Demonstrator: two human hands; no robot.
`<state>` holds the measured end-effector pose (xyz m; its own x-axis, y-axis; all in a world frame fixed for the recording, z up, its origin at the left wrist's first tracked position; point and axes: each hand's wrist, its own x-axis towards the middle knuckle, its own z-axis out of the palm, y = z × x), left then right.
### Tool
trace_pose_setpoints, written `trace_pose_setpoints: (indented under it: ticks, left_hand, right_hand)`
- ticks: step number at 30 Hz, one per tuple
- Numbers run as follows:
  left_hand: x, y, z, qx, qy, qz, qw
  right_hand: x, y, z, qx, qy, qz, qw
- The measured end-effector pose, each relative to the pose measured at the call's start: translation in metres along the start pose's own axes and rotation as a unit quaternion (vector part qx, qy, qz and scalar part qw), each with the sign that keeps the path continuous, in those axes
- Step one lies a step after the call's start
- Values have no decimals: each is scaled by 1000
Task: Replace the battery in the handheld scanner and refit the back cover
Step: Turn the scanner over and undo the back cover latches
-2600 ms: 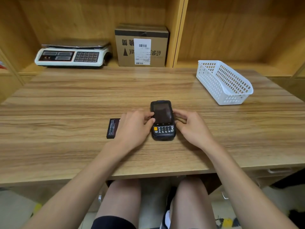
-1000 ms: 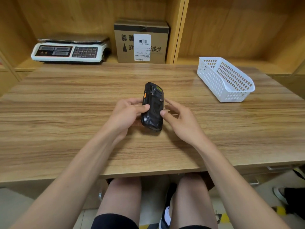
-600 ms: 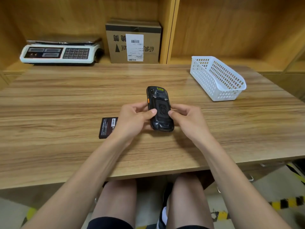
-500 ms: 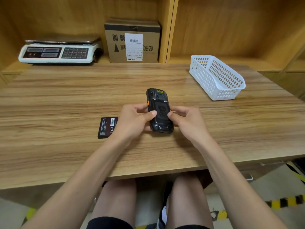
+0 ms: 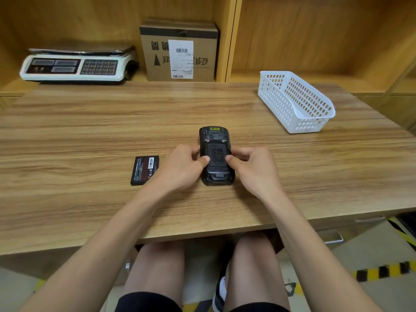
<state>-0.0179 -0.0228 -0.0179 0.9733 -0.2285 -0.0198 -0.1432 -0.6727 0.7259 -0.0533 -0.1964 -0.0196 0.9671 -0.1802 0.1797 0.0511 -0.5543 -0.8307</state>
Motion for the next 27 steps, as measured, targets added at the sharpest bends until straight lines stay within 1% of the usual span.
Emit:
trace_pose_setpoints:
  ticks: [4,9,13,16,20,24,27]
  left_hand:
    - [1,0,-4,35,-29,-5,999]
    - [3,-1,-2,56,-31,-6,998]
    - [6,-3,-2,65,-32,-8,997]
    - [8,-3,-3,63,-25,-7,998]
    - [13,-8,-9,29,-18,-1,999]
    - [25,-10,-19,-11,19,37,999]
    - [37,-8,-29,-12,43,66,997]
  right_hand:
    - [-3,-2,2,-31,6,-13,999]
    - [-4,0,4,-73,5,-21,997]
    - [-2,1,2,-76,-12,-29,997]
    - [6,7,-4,-76,-30,-17,996]
    - [26,13,-12,-106,-39,-23,993]
    - [45,9,-16,-113,-26,-56,992]
    - [61,9,-18,-118,-50,-66,990]
